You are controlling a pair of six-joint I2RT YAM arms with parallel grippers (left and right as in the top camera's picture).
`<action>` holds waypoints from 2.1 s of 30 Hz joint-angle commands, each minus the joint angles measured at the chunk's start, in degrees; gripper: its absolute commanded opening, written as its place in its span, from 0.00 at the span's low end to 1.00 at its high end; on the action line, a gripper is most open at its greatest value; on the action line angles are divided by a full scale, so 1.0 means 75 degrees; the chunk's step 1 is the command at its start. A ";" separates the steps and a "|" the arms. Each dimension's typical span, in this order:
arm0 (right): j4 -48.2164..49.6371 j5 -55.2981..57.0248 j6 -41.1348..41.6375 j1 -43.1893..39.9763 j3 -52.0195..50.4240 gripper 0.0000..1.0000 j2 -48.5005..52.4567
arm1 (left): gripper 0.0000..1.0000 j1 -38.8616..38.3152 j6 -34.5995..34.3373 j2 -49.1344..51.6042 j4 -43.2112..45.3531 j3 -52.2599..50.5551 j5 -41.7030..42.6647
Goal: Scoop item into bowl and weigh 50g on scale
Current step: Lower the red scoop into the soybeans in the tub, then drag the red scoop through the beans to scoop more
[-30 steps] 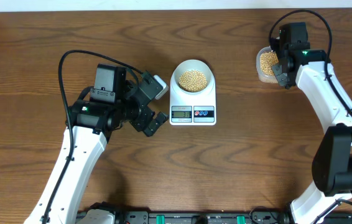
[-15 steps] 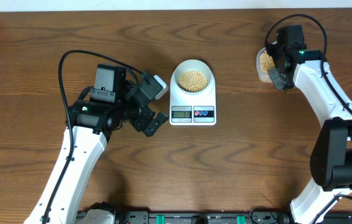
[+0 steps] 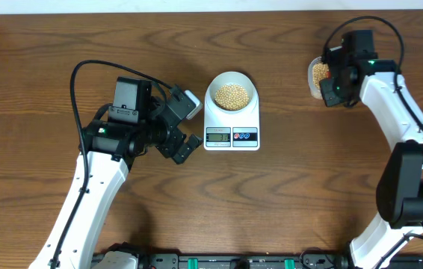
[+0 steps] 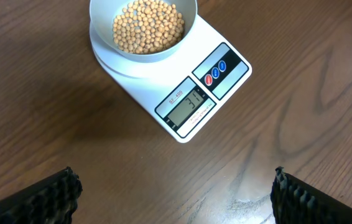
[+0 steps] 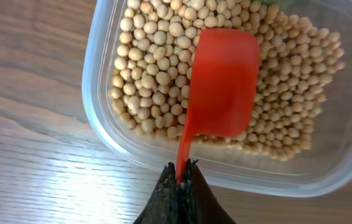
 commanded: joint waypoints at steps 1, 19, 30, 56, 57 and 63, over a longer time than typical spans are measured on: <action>-0.0093 -0.1891 0.0557 -0.0289 0.0047 0.01 0.0105 | 1.00 0.0032 0.0128 0.0044 0.0003 0.0166 0.0073; -0.0274 -0.4730 0.0766 -0.1985 0.0047 0.01 0.0105 | 1.00 0.0032 0.0128 0.0044 0.0006 0.0166 0.0073; -0.0370 -0.5254 0.0764 -0.2742 0.0047 0.01 0.0105 | 1.00 0.0032 0.0128 0.0044 0.0006 0.0166 0.0073; -0.0737 -0.6269 0.0548 -0.3232 0.0047 0.01 0.0105 | 1.00 0.0032 0.0128 0.0044 0.0003 0.0166 0.0073; -0.0737 -0.6266 0.0548 -0.3232 0.0047 0.01 0.0105 | 1.00 0.0032 0.0128 0.0044 0.0003 0.0166 0.0073; -0.0737 -0.6467 0.0490 -0.3293 0.0047 0.01 0.0105 | 1.00 0.0032 0.0128 0.0044 0.0003 0.0166 0.0073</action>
